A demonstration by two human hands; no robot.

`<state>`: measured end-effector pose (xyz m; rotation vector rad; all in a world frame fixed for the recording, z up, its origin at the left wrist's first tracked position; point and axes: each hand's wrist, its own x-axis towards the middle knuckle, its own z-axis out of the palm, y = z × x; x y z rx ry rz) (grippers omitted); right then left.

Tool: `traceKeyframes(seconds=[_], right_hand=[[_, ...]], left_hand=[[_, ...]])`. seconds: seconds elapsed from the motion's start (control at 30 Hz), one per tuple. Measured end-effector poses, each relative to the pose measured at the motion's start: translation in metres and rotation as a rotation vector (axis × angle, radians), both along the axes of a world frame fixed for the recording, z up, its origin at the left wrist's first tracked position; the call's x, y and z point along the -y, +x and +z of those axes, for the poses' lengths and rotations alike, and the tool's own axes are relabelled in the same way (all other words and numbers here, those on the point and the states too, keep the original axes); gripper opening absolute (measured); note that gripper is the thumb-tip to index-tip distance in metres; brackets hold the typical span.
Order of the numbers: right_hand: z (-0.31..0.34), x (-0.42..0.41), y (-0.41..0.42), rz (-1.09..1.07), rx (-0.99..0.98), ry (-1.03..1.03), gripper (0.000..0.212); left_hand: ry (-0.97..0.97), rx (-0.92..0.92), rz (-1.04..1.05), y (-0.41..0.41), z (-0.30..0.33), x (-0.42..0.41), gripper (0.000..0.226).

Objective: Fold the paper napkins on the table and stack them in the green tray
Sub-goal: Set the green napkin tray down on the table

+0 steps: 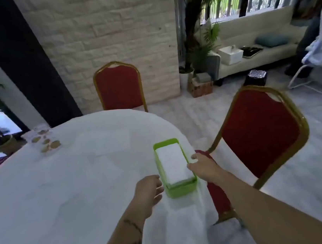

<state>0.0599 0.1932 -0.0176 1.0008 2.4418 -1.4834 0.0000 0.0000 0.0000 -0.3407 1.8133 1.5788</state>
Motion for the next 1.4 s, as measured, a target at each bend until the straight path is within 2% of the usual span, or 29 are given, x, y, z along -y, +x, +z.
traceKeyframes(seconds=[0.1, 0.2, 0.37, 0.43, 0.53, 0.63, 0.87, 1.07, 1.4], right_hand=[[-0.016, 0.0, -0.011, -0.041, 0.058, -0.08, 0.059], [-0.029, 0.005, -0.014, -0.058, 0.078, -0.162, 0.061], [-0.033, 0.02, -0.009, -0.01, 0.014, -0.226, 0.053], [-0.029, 0.036, -0.008, 0.024, 0.02, -0.253, 0.054], [-0.028, 0.065, -0.012, 0.067, 0.015, -0.308, 0.072], [-0.027, 0.098, -0.018, 0.109, 0.023, -0.358, 0.067], [-0.029, 0.141, -0.025, 0.165, 0.055, -0.295, 0.064], [-0.028, 0.139, -0.029, 0.161, 0.076, -0.283, 0.066], [-0.03, 0.148, -0.033, 0.166, 0.094, -0.248, 0.067]], left_hand=[[-0.074, -0.005, -0.04, -0.004, -0.017, -0.019, 0.017], [-0.127, -0.025, -0.113, -0.003, -0.033, -0.03, 0.027], [-0.099, -0.053, -0.187, 0.006, -0.037, -0.015, 0.044], [-0.123, -0.051, -0.195, 0.006, -0.031, 0.002, 0.041], [-0.134, -0.034, -0.18, 0.007, -0.02, 0.034, 0.034], [-0.139, -0.036, -0.137, 0.006, -0.015, 0.066, 0.031], [-0.111, -0.01, -0.043, 0.003, -0.022, 0.112, 0.03], [-0.055, -0.005, -0.043, -0.002, -0.028, 0.115, 0.027], [-0.079, -0.03, -0.058, -0.011, -0.037, 0.123, 0.024]])
